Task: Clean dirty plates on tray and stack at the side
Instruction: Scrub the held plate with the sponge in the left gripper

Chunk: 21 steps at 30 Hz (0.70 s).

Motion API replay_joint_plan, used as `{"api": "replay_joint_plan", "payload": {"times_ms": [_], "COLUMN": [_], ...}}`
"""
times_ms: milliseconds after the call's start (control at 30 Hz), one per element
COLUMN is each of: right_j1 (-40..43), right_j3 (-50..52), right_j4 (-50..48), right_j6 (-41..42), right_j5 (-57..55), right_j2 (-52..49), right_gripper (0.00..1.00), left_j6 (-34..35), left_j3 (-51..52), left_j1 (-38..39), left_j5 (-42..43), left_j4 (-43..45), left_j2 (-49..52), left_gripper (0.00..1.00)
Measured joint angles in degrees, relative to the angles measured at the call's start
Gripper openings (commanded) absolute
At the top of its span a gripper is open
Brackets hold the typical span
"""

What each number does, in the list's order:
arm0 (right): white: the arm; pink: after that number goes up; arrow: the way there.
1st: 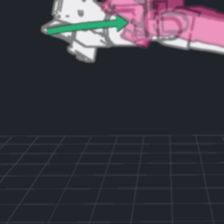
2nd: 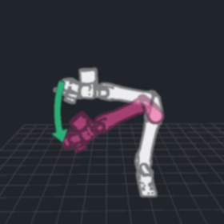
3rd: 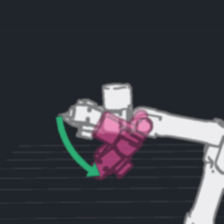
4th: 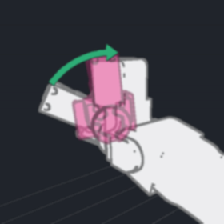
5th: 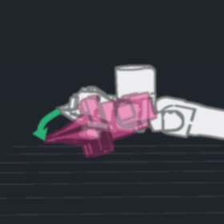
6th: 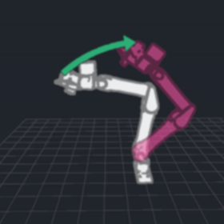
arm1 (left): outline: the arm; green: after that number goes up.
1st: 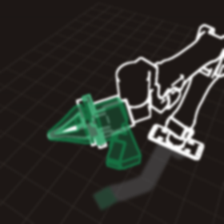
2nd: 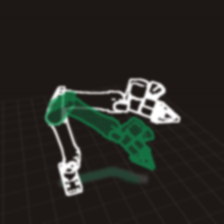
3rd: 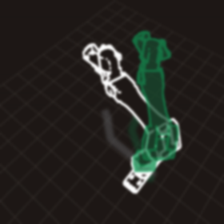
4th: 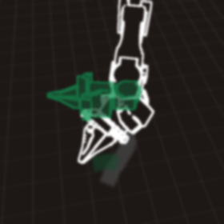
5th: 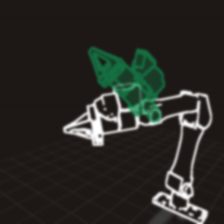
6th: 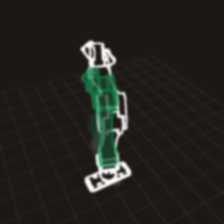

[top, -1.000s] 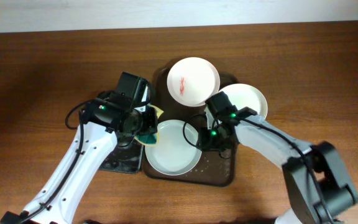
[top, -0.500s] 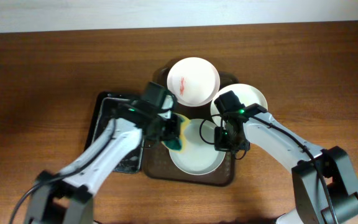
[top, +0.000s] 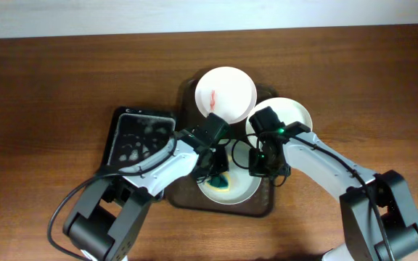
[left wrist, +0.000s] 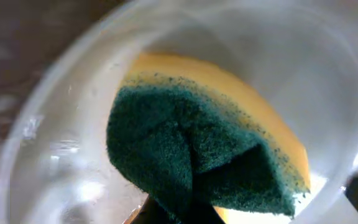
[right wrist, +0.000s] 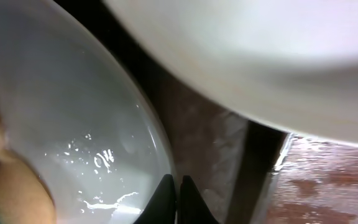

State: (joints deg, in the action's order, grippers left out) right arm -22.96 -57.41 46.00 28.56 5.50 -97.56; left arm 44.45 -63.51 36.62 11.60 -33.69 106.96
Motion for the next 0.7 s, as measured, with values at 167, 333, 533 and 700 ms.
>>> {"api": "replay_joint_plan", "payload": {"times_ms": [167, 333, 533, 700], "right_j1": [-0.07, 0.0, 0.13, 0.15], "right_j3": [-0.02, -0.02, 0.0, 0.0], "right_j4": [-0.35, 0.26, 0.66, 0.79], "right_j6": [0.17, 0.44, 0.81, 0.83], "right_j5": [1.25, 0.48, -1.22, -1.22], "right_j2": [0.0, 0.0, 0.02, 0.02], "right_gripper": [0.04, 0.04, 0.04, 0.04], "left_j6": [-2.45, -3.32, 0.48, 1.95], "left_j3": [0.72, 1.92, 2.4, 2.4], "left_j1": [-2.29, -2.56, 1.16, 1.68], "left_j5": [-8.61, -7.5, 0.63, 1.14], "left_j4": [-4.31, 0.66, 8.76, 9.44], "left_j2": [-2.05, -3.15, -3.08, -2.86], "left_gripper": [0.0, 0.0, 0.0, 0.0]}}
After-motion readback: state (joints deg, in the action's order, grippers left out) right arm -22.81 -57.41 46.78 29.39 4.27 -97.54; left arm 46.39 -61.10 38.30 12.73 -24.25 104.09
